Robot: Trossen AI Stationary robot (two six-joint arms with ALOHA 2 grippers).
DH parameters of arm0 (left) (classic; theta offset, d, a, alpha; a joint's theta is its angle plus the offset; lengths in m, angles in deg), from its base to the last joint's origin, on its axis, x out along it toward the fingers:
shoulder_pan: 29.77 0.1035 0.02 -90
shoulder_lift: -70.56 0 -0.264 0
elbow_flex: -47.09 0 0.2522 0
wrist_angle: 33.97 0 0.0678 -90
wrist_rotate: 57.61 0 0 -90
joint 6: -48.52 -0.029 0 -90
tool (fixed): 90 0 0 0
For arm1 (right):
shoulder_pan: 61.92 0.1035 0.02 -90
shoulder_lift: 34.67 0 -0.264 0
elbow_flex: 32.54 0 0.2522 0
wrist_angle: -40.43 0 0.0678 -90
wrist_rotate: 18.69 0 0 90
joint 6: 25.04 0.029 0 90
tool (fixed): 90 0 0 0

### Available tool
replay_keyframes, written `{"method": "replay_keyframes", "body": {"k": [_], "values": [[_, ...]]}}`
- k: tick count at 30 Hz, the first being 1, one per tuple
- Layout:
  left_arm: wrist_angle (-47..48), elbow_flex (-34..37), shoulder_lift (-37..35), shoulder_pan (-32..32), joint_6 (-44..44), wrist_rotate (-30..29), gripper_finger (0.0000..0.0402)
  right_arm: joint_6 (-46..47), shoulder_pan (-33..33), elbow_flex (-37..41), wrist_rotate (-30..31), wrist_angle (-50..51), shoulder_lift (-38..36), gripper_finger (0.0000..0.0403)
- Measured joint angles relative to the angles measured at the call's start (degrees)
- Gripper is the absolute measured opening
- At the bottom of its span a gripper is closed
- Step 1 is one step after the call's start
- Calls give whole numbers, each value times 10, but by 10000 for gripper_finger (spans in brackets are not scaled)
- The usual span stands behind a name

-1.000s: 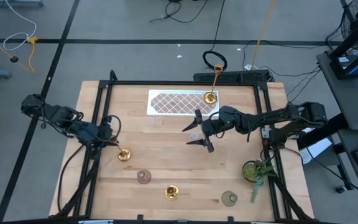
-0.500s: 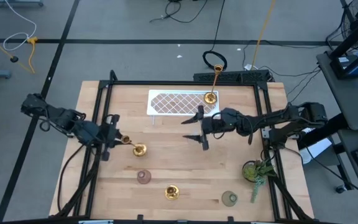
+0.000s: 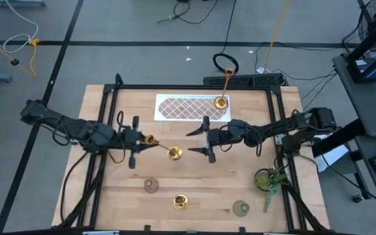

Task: Pick & Place candle stick holders
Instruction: Put the top golden candle holder on the shelf

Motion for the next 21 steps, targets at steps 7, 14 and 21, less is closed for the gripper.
{"method": "replay_keyframes", "body": {"k": [7,14,21], "values": [[-79,-13,40,62,-46,34,24,-4,-13,-1,43,105,-84,254],[-72,-89,110,138,-60,68,14,-4,-9,0,183,339,-201,254],[-67,-196,206,232,-74,148,22,16,-5,0,192,398,-241,254]]}}
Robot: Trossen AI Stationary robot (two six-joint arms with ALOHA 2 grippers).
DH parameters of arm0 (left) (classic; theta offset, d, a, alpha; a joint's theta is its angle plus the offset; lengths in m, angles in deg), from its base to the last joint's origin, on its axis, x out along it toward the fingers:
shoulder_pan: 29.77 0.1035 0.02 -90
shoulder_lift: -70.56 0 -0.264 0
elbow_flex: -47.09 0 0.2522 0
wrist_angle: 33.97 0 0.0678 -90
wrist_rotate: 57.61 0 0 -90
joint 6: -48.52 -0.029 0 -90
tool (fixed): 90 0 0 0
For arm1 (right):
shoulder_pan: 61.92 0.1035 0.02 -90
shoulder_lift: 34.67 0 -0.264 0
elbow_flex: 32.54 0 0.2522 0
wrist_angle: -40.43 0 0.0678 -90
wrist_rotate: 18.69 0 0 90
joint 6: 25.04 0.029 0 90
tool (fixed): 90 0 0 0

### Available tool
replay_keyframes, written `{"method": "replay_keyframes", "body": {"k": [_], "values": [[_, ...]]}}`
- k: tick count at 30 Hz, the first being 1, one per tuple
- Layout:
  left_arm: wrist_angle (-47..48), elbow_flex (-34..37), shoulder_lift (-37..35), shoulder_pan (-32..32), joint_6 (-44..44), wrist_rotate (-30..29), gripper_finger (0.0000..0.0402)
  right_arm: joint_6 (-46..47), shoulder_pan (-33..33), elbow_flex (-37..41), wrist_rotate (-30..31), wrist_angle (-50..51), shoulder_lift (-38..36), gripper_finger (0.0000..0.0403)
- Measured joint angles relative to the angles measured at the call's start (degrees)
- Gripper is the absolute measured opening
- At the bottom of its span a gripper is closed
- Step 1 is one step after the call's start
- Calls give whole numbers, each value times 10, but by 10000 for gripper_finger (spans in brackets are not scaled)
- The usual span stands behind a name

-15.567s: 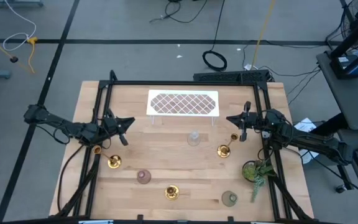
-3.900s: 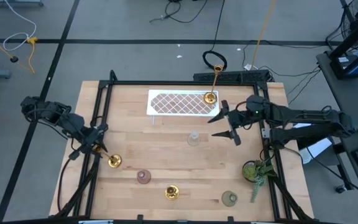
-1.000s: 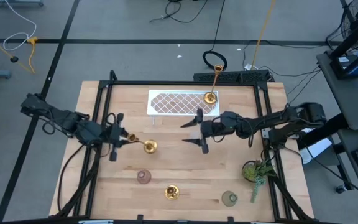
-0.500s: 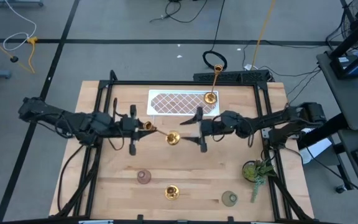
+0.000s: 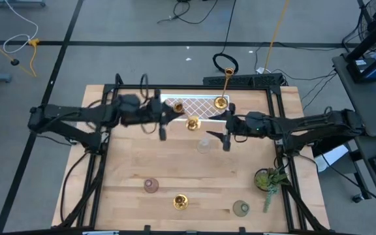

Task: Pick & Place candle stick holders
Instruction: Put the top golden candle holder on the shelf

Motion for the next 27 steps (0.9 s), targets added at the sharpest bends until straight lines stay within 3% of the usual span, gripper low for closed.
{"method": "replay_keyframes", "body": {"k": [6,12,17,21,27], "values": [[33,-88,86,73,1,67,16,-3,0,0,0,48,1,254],[33,-137,148,121,2,88,25,15,0,0,0,108,1,254],[25,-161,181,148,7,88,12,67,0,0,0,186,1,254],[24,-175,201,165,25,115,25,88,0,0,0,250,1,254],[6,-185,232,179,37,141,30,89,0,0,0,267,1,254]]}}
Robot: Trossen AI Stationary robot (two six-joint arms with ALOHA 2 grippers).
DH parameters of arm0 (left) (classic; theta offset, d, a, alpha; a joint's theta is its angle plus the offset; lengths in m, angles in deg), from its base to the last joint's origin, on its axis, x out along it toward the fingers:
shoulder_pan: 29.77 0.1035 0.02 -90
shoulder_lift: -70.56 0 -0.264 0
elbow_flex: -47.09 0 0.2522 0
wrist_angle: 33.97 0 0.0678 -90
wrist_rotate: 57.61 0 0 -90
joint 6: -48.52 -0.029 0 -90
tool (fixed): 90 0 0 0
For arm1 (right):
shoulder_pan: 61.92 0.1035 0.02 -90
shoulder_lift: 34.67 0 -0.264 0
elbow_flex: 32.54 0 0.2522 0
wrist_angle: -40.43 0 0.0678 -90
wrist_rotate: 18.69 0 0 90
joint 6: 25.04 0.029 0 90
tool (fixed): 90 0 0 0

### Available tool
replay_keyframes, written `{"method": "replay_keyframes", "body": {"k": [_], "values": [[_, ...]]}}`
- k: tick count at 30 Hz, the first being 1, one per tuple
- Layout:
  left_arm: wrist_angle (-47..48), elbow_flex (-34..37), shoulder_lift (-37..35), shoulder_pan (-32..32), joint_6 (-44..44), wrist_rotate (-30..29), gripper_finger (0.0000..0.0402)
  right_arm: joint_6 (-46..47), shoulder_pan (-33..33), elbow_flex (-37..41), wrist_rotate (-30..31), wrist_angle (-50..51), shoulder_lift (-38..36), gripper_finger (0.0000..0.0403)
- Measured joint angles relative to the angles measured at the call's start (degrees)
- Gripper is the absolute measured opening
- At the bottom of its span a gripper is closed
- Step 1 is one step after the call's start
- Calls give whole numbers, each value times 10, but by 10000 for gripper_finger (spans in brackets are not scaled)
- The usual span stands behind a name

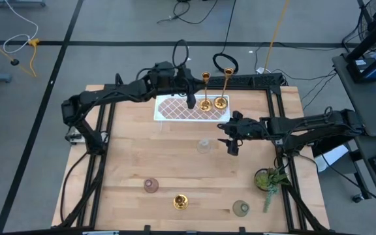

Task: Pick & Place candle stick holders
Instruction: Put the top golden candle holder on the shelf

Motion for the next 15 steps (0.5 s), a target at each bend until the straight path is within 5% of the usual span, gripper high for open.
{"method": "replay_keyframes", "body": {"k": [15], "values": [[8,0,-15,7,-21,-8,27,-4,0,0,0,2,0,254]]}}
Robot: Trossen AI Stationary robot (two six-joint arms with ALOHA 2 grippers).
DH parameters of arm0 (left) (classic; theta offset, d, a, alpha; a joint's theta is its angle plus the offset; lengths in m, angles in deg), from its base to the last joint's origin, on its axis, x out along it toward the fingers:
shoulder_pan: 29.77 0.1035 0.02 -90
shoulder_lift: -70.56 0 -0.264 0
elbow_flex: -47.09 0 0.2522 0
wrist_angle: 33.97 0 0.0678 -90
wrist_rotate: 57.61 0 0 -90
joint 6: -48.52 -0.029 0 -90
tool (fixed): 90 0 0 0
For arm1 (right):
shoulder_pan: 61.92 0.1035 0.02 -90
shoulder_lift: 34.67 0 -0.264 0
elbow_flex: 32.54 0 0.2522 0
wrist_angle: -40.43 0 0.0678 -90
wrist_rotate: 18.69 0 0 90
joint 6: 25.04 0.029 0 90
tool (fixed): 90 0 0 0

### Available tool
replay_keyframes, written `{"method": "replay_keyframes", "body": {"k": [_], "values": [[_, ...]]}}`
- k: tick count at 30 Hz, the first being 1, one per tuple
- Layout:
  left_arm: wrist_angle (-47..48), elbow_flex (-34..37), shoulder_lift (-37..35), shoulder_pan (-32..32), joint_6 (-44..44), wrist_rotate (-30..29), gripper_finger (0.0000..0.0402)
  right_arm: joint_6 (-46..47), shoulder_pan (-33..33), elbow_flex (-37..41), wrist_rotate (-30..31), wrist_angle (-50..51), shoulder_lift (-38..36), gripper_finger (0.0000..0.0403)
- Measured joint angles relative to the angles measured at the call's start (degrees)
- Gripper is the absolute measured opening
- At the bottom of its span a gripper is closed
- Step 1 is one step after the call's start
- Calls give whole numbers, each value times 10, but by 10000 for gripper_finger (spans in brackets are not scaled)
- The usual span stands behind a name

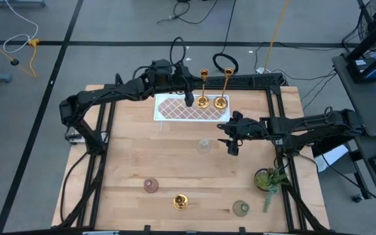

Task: Pick & Place candle stick holders
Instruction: Put the top golden candle holder on the shelf

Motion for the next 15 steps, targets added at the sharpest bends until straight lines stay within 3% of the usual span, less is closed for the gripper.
{"method": "replay_keyframes", "body": {"k": [5,11,15], "values": [[-3,0,0,0,-2,-2,16,0,0,0,0,0,0,254],[-28,0,15,2,2,-5,41,0,0,0,0,0,0,254],[-48,1,31,2,13,-2,36,0,0,0,0,-1,0,254]]}}
